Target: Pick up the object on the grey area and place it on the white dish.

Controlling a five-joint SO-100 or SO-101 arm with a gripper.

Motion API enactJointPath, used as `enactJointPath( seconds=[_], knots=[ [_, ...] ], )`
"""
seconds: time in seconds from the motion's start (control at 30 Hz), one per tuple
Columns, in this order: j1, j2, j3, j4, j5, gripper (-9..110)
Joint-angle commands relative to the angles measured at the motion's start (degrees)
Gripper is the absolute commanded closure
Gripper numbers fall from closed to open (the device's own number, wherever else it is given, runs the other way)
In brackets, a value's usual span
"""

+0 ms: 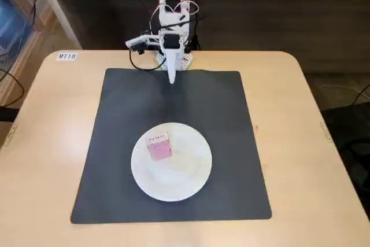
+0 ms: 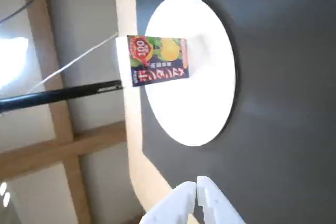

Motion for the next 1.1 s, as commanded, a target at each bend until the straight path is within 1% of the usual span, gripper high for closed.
enactJointPath(
  seconds=[0.0, 0.2, 0.43, 0.67, 0.8, 1.07],
  knots=[
    [-0.35, 1.41, 3.78, 0.09, -1.49, 102],
    [-0.79, 1.49, 14.24, -0.88, -3.25, 102],
    [-1.49, 1.49, 21.27, -3.78, -2.81, 102],
    [-2.02, 1.49, 21.36, -4.04, -1.93, 102],
    [-1.76, 1.49, 21.36, -4.04, -1.76, 97],
    [-2.20, 1.49, 21.36, -4.04, -2.11, 98]
  ],
)
